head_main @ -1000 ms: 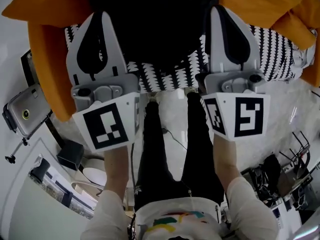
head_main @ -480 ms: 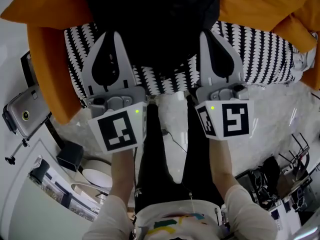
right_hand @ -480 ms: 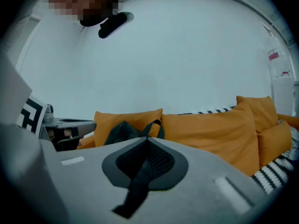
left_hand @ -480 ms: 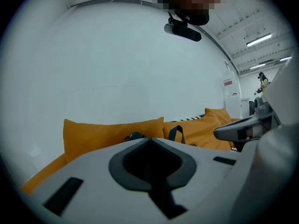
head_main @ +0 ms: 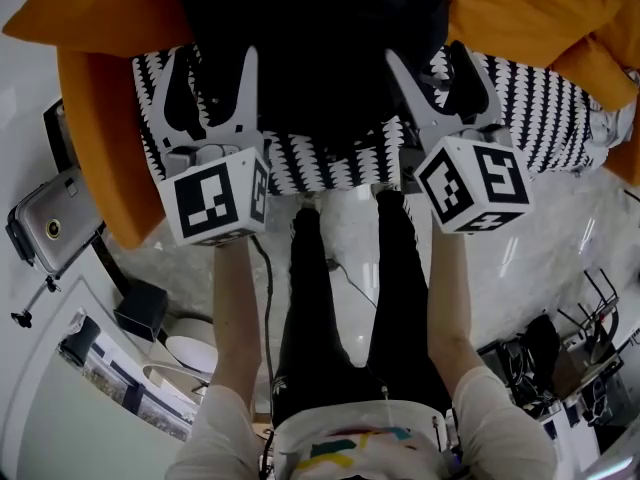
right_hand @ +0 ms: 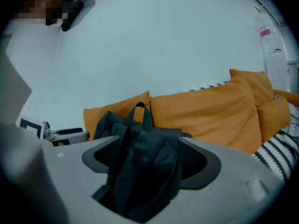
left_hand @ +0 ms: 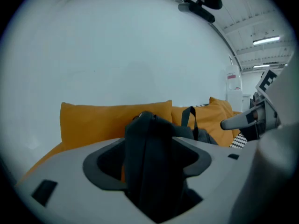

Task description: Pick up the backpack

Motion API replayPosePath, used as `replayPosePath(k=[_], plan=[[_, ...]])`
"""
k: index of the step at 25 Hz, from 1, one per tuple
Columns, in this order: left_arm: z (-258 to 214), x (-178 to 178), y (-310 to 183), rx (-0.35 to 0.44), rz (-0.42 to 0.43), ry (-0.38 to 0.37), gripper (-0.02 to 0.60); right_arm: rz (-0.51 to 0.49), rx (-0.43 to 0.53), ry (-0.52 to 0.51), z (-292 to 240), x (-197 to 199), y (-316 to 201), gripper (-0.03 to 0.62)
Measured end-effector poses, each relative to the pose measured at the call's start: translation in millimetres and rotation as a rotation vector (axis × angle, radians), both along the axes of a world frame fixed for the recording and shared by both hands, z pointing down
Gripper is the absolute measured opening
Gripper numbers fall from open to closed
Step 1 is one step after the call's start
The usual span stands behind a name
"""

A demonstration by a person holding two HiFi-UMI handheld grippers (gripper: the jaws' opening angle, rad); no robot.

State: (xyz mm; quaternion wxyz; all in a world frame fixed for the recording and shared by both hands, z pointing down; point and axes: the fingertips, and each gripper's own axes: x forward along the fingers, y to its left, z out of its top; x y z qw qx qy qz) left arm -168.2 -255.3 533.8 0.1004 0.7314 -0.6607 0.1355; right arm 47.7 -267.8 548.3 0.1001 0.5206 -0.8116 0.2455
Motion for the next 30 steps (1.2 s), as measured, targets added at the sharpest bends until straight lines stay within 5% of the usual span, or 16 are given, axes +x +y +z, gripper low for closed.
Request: replayPosePath(k=[8,21,25,30], plan=[[75.5,-18.3,-5.1,-0.203,0.010,0.009,0.337,0.094,-0.253,0.054,94.8,28.6,9.1,0.388],[98.9,-20.9,-18.4,-0.264,0.027,-0.011,0.350,0.042,-0.466,-0.040,160.4,14.2,29.7,0.383],[102.6,-23.8,-18.7,-0.275,0.031,-0.016,0.350,0.029,-0.499,-0.100,169.5,2.9,29.4,0.339],[108.0,-19.3,-22.2,-0.308,0.018,-0.015,0.348,0.003,-0.487,-0.154,164.6,-1.2,24.4,0.209]])
